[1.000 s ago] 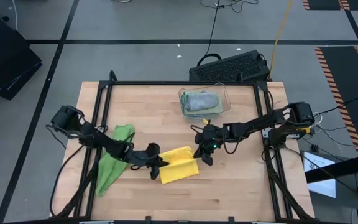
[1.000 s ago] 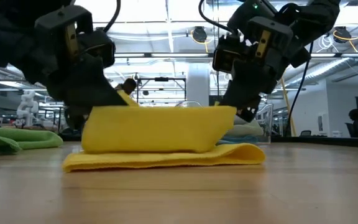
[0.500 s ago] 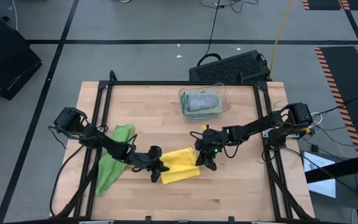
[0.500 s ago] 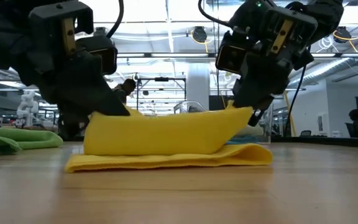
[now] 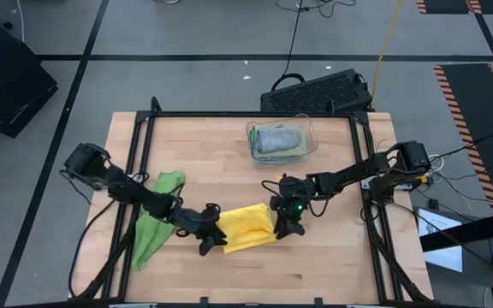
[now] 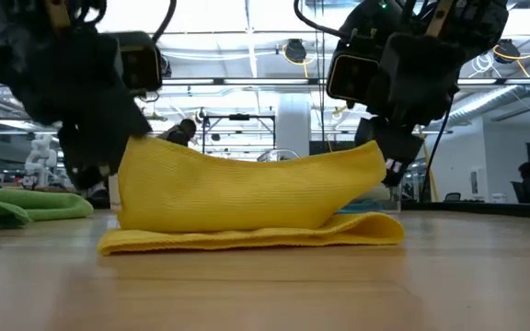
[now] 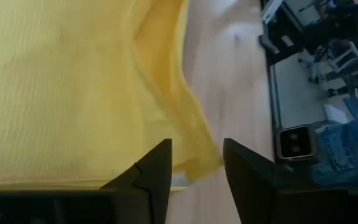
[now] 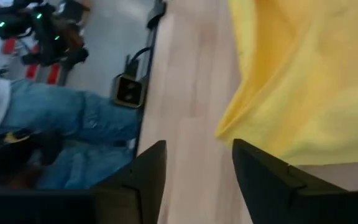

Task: Fold microfiber towels
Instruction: Fold the yellow towel

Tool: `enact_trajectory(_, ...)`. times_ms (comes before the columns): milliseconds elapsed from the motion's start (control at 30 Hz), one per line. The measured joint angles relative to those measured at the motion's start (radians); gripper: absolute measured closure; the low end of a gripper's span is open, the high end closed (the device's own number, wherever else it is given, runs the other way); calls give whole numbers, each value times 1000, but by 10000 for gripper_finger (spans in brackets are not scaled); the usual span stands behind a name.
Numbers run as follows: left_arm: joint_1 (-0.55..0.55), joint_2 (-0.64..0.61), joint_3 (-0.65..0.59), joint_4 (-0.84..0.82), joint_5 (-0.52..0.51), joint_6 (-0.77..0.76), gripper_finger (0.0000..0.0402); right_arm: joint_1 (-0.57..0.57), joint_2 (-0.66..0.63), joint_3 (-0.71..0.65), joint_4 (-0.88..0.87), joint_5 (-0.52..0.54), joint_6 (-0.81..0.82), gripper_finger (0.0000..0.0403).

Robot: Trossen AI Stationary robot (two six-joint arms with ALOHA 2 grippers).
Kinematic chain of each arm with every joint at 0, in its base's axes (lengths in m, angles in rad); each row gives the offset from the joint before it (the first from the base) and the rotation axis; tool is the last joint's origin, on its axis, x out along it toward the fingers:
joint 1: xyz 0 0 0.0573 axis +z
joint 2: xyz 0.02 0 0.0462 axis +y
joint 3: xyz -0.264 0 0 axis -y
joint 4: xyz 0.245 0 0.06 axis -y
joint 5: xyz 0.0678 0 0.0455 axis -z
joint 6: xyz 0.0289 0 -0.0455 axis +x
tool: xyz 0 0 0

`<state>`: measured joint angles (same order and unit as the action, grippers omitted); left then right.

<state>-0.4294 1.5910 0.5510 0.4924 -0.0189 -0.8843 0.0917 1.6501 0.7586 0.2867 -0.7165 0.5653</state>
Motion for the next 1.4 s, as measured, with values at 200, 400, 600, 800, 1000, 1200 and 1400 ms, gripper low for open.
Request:
enact_trajectory(200, 10, -114, 0, -55, -61, 7, 257, 0, 0, 0, 0, -68, 9, 229)
enact_trajectory(400, 17, -119, 0, -43, -284, -30, 256, 2, 0, 0, 99, 93, 133, 257)
enact_trajectory(600, 25, 18, 0, 16, -290, -39, 256, 28, -1, 0, 281, 250, 219, 296)
enact_trajectory(800, 8, 180, 2, 254, -90, -33, 256, 34, -1, 0, 320, 383, 287, 329)
enact_trajectory(1000, -10, 181, 2, 195, 116, -37, 257, 63, 5, 0, 242, 503, 238, 351)
enact_trajectory(1200, 12, 9, 2, 152, 52, -6, 257, 143, 102, 0, 272, 539, 155, 373)
enact_trajectory(1400, 55, -94, 22, -21, -117, 57, 257, 205, 216, 0, 299, 535, 172, 396)
